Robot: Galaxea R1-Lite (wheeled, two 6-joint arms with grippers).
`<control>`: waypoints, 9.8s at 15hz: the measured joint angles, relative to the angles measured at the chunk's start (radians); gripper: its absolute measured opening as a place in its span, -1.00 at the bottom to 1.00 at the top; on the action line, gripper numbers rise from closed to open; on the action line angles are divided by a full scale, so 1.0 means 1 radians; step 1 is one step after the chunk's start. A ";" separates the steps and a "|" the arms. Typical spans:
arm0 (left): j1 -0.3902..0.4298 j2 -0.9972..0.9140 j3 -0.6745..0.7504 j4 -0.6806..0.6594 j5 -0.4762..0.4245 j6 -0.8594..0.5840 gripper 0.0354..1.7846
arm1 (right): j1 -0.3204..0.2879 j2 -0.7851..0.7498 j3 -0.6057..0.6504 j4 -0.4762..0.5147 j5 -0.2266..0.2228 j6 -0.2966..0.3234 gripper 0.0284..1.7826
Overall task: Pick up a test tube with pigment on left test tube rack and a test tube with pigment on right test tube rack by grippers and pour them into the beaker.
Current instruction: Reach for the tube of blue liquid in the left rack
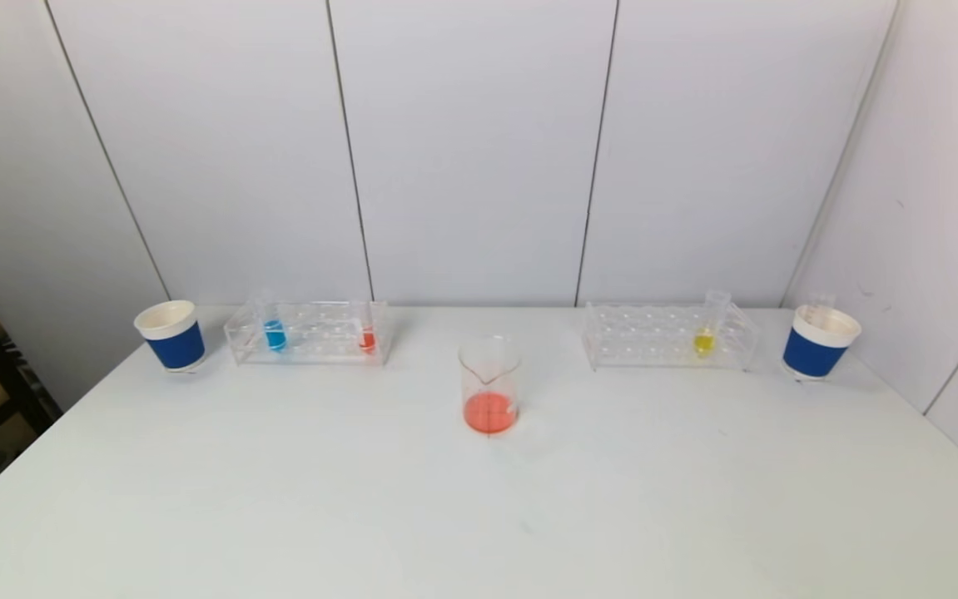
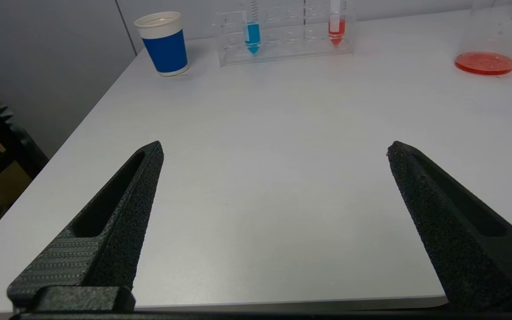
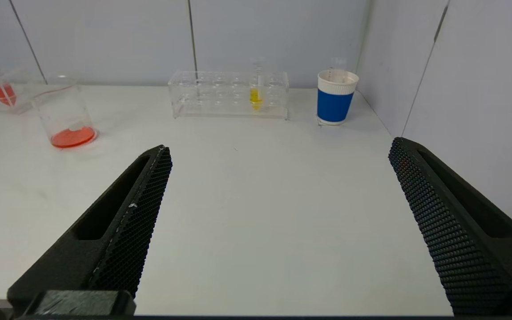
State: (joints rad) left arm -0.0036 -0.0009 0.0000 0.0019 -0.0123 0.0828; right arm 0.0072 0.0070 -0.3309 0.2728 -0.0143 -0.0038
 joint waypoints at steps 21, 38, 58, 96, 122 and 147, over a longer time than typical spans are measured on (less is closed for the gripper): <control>0.000 0.000 0.000 0.000 0.000 0.002 0.98 | 0.000 -0.008 0.331 -0.282 -0.005 0.017 0.99; -0.006 0.125 -0.365 0.120 -0.060 0.007 0.98 | 0.000 -0.008 0.331 -0.282 -0.006 0.017 0.99; -0.051 0.973 -0.734 -0.341 -0.009 -0.033 0.98 | 0.000 -0.008 0.331 -0.282 -0.006 0.017 0.99; 0.103 2.153 -0.736 -1.349 -0.200 -0.081 0.98 | 0.000 -0.008 0.331 -0.282 -0.005 0.017 0.99; 0.150 2.313 -0.917 -1.368 -0.345 -0.090 0.98 | 0.000 -0.008 0.331 -0.282 -0.006 0.017 0.99; 0.180 2.378 -1.029 -1.325 -0.410 -0.110 0.98 | 0.000 -0.008 0.331 -0.282 -0.006 0.017 0.99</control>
State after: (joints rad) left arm 0.1760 2.3774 -1.0294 -1.3228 -0.4223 -0.0272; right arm 0.0072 -0.0013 0.0000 -0.0089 -0.0200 0.0134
